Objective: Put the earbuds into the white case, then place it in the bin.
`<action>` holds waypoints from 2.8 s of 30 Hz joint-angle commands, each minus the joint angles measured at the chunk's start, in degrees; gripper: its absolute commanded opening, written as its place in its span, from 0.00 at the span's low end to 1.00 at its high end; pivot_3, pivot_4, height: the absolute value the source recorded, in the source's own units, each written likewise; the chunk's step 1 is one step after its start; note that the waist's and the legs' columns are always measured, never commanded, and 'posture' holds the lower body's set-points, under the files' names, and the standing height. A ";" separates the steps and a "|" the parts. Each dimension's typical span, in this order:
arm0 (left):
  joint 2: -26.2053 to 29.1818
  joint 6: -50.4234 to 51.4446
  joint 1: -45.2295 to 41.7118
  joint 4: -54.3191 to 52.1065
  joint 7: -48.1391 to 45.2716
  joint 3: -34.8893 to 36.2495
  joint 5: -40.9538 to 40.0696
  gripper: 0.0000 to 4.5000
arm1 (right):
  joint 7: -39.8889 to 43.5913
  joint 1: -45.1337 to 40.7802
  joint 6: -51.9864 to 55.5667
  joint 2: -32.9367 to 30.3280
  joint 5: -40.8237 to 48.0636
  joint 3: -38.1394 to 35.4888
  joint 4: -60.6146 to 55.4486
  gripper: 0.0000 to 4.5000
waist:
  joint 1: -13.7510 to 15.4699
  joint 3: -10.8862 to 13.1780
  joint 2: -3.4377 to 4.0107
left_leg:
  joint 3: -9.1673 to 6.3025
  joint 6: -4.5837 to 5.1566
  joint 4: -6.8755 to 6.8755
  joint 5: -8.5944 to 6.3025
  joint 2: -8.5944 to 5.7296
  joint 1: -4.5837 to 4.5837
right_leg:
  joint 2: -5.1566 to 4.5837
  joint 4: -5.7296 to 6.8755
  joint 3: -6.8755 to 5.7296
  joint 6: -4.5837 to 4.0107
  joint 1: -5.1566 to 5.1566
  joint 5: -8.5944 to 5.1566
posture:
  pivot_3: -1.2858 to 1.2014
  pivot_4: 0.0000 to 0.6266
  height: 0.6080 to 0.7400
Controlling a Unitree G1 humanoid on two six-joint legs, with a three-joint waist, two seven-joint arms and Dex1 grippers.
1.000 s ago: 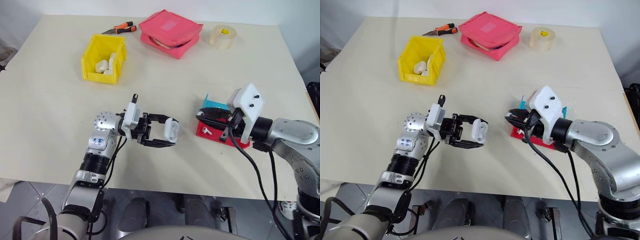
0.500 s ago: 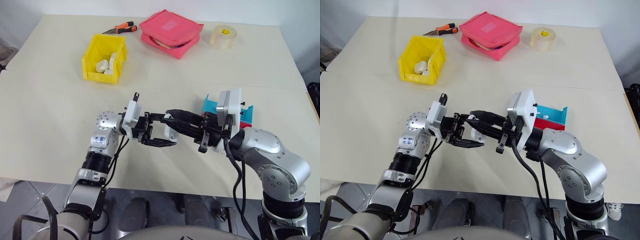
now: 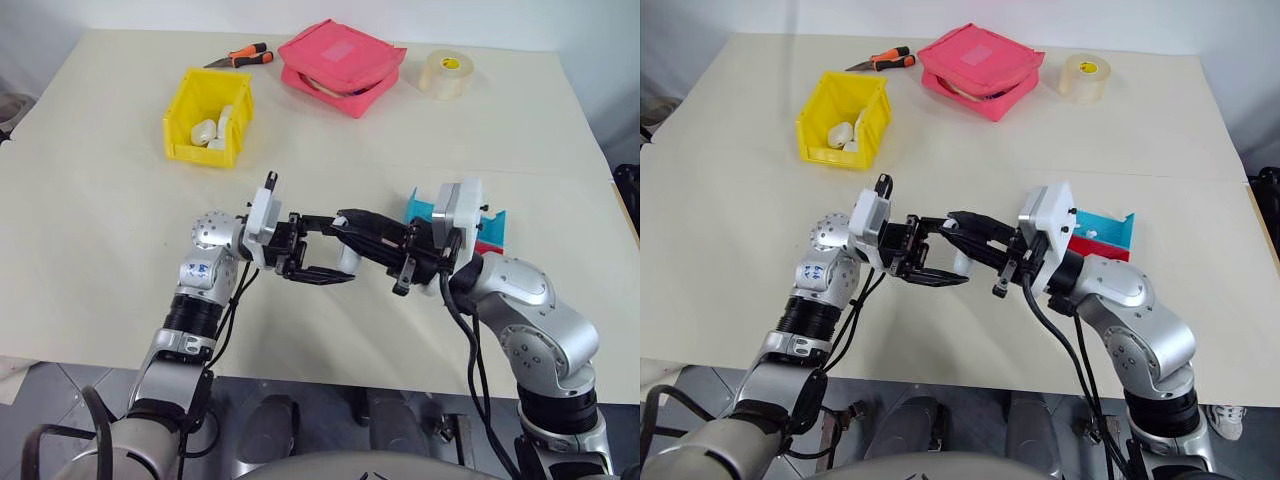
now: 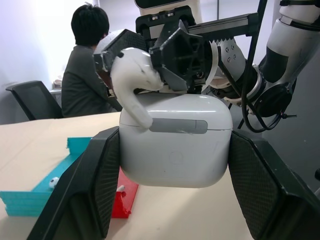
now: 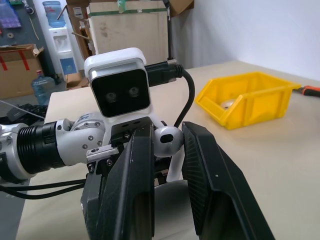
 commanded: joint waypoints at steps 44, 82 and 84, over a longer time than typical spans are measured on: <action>-1.24 1.27 -0.16 -0.32 -1.10 0.63 0.94 0.62 | -6.45 -1.24 5.81 -3.82 2.47 2.22 -9.16 0.10 | 0.04 0.00 0.00 | 0.01 0.07 0.04 -0.04 -0.01 -0.01 | 0.00 -0.01 0.02 0.00 0.01 0.00 | 0.52 0.24 1.00; -1.34 1.61 0.33 -0.74 0.22 2.72 -1.17 0.62 | -6.82 1.16 2.56 -1.24 2.18 0.66 -5.09 0.10 | 0.02 0.00 0.00 | 0.01 0.10 0.07 -0.05 -0.02 -0.02 | 0.00 0.00 0.02 0.00 0.01 0.00 | 0.52 0.24 1.00; -1.41 1.78 0.20 -0.97 0.31 2.71 -1.31 0.62 | -6.31 1.30 1.98 -1.10 1.65 1.23 -4.30 0.10 | 0.04 0.00 -0.01 | 0.01 0.10 0.07 -0.05 -0.03 -0.02 | 0.00 0.00 0.02 0.00 0.01 0.01 | 0.52 0.24 1.00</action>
